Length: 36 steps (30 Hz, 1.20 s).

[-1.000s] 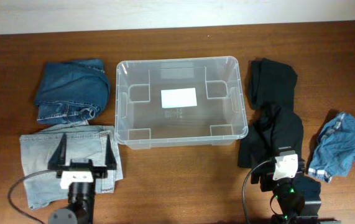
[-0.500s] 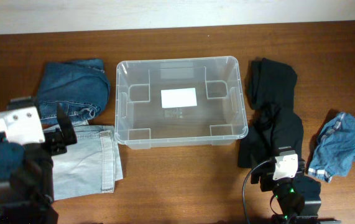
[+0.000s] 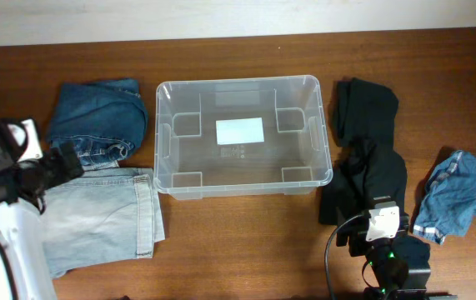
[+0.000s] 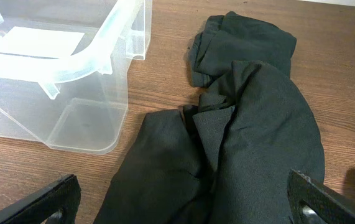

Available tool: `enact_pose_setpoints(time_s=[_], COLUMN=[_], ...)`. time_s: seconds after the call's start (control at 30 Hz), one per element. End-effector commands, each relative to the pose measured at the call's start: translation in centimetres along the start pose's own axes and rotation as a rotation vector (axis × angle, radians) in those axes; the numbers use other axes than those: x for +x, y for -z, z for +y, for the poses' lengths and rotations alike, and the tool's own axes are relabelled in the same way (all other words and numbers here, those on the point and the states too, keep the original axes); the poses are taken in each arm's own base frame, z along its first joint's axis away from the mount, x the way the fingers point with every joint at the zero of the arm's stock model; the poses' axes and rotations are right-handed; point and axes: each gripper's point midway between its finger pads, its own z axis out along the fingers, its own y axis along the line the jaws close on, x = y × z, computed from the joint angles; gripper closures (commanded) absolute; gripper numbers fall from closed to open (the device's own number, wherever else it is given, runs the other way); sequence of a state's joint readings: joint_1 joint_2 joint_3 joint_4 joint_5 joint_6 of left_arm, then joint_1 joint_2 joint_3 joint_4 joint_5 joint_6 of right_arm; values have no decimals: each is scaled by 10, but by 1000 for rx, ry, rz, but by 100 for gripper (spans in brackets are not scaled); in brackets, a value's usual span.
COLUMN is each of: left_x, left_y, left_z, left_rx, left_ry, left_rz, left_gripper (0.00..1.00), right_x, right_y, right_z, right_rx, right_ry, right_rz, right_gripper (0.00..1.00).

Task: Pack container
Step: 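Move the left gripper down to the light-blue jeans' near edge, then grasp the light-blue jeans with the left gripper and lift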

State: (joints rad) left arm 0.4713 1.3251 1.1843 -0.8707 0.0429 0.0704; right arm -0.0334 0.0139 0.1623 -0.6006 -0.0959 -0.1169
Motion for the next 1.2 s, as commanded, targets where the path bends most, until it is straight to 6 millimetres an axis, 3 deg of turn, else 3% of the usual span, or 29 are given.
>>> enact_pose_setpoints(time_s=[0.0,0.1,0.27,0.5,0.7,0.8,0.9,1.17], left_x=[8,29,58,91,110,115,120,133], left_y=[-30,-59,-92,-114,-139,-147,-150,-152], left_z=[29,62,98,126,110,99,92,72], left_rx=[70,115,204,233,353,435,477,555], left_ry=[146,210,230,244,260,219,185,191], left_rz=[67,145,199,258,308,300,293,276], left_gripper=[1,1,1,2,11,28,37,35], right_x=[1,1,1,1,1,1,1,1], right_y=[-1,-1,-1,-1,-1,-1,-1,-1], right_z=[-1,-1,-1,-1,-1,-1,-1,-1], right_rx=[1,1,1,1,1,1,1,1], right_ry=[3,3,3,3,3,3,3,3], right_rz=[-1,-1,-1,-1,-1,-1,-1,-1], right_gripper=[2,1,1,2,1,2,2,1])
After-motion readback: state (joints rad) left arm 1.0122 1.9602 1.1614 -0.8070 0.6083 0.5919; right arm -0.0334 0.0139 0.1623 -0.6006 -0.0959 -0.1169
